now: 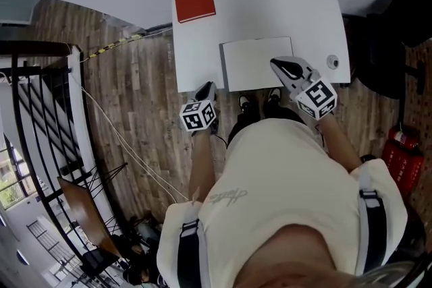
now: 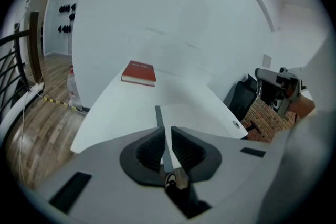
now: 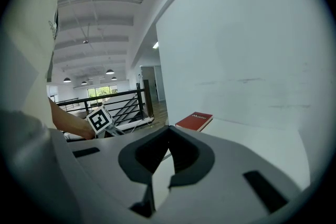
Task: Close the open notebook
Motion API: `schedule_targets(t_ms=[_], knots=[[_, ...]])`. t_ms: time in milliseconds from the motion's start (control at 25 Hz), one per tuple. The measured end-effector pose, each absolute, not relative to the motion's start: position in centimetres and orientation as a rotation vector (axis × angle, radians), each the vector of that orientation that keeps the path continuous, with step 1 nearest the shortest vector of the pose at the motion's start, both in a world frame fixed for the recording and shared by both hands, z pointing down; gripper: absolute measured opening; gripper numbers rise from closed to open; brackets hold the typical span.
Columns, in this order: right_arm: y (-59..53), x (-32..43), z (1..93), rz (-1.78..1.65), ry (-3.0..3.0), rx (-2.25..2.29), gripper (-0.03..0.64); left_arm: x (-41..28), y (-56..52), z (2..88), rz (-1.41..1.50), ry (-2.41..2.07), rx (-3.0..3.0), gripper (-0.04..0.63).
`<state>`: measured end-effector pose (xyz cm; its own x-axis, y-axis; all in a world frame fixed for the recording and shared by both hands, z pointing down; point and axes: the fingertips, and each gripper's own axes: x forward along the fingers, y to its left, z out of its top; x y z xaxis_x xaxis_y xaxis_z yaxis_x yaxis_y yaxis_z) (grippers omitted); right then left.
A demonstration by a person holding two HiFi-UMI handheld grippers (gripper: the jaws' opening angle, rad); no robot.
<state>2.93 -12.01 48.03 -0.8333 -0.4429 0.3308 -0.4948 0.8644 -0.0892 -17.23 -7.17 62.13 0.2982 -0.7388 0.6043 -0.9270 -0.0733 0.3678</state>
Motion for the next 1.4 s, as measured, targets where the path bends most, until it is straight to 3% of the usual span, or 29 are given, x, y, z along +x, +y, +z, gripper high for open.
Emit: schedule_targets(t_ms=[560,1400], knots=[[-11.3,0.8,50.3,0.22,-2.672,0.587,0.008,-14.4,-2.9,73.2,0.314,-1.249,1.663,0.023],[-10.4,0.9,52.9,0.29,-2.584,0.624,0.008,-13.2,-3.3,74.8,0.031,-0.92,1.62,0.023]])
